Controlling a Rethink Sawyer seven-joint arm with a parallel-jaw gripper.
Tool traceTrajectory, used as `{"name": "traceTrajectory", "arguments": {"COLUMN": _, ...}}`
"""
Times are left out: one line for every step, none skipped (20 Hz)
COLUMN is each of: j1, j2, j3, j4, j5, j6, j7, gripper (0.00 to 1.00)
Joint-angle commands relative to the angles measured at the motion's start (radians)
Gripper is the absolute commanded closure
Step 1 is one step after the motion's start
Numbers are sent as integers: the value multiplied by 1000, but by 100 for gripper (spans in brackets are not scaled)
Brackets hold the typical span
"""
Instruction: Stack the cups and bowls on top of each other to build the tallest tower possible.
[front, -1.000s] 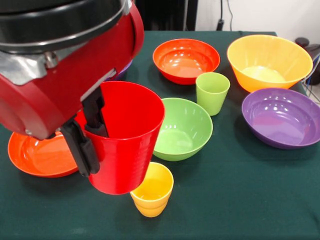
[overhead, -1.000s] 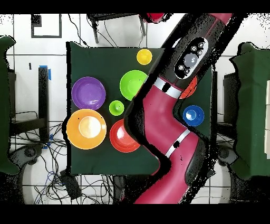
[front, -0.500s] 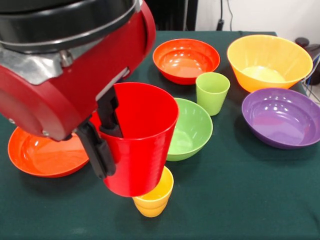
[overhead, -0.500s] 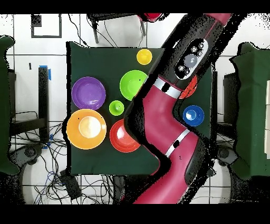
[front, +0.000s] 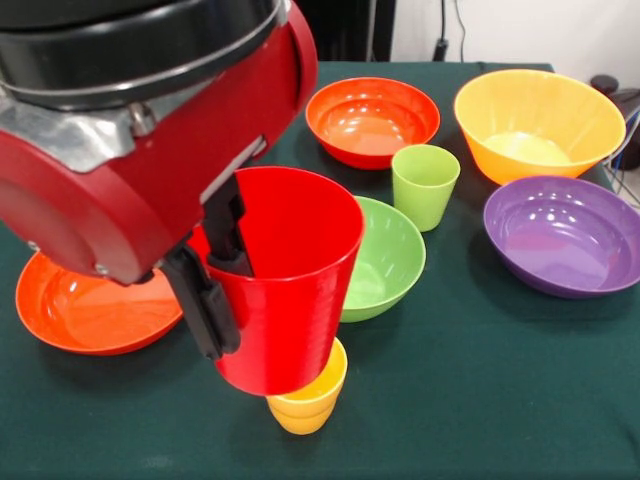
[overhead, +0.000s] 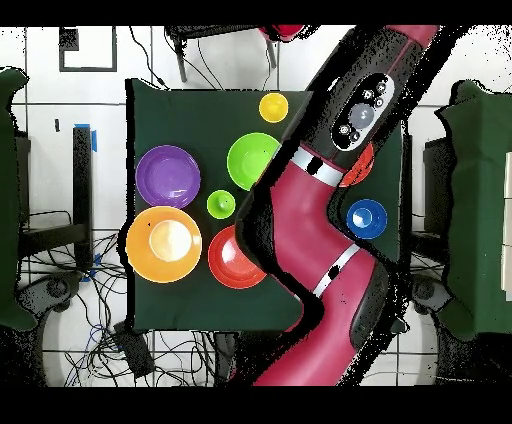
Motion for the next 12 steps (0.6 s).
{"name": "traceTrajectory", "arguments": {"j1": 14, "j2": 5, "j3": -158, "j4": -134, "j5": -22, "j6": 54, "j7": 159, "gripper": 100}}
{"name": "traceTrajectory", "arguments": {"j1": 10, "j2": 6, "j3": -167, "j4": -130, "j5": -10, "j6": 56, "j7": 161, "gripper": 100}}
{"name": "traceTrajectory", "arguments": {"j1": 9, "j2": 7, "j3": -171, "j4": -129, "j5": -7, "j6": 59, "j7": 163, "gripper": 100}}
{"name": "traceTrajectory", "arguments": {"j1": 9, "j2": 7, "j3": -171, "j4": -129, "j5": -7, "j6": 60, "j7": 164, "gripper": 100}}
{"name": "traceTrajectory", "arguments": {"j1": 10, "j2": 6, "j3": -173, "j4": -129, "j5": -9, "j6": 65, "j7": 165, "gripper": 100}}
{"name": "traceTrajectory", "arguments": {"j1": 10, "j2": 6, "j3": -176, "j4": -129, "j5": -10, "j6": 70, "j7": 165, "gripper": 100}}
{"name": "traceTrajectory", "arguments": {"j1": 10, "j2": 5, "j3": -181, "j4": -127, "j5": -9, "j6": 74, "j7": 167, "gripper": 100}}
{"name": "traceTrajectory", "arguments": {"j1": 11, "j2": 6, "j3": -184, "j4": -126, "j5": -8, "j6": 77, "j7": 171, "gripper": 100}}
{"name": "traceTrajectory", "arguments": {"j1": 10, "j2": 6, "j3": -190, "j4": -125, "j5": -5, "j6": 83, "j7": 176, "gripper": 100}}
{"name": "traceTrajectory", "arguments": {"j1": 11, "j2": 7, "j3": -193, "j4": -124, "j5": -2, "j6": 86, "j7": 182, "gripper": 100}}
{"name": "traceTrajectory", "arguments": {"j1": 11, "j2": 8, "j3": -197, "j4": -122, "j5": 6, "j6": 86, "j7": 189, "gripper": 100}}
{"name": "traceTrajectory", "arguments": {"j1": 11, "j2": 9, "j3": -203, "j4": -120, "j5": 14, "j6": 84, "j7": 201, "gripper": 100}}
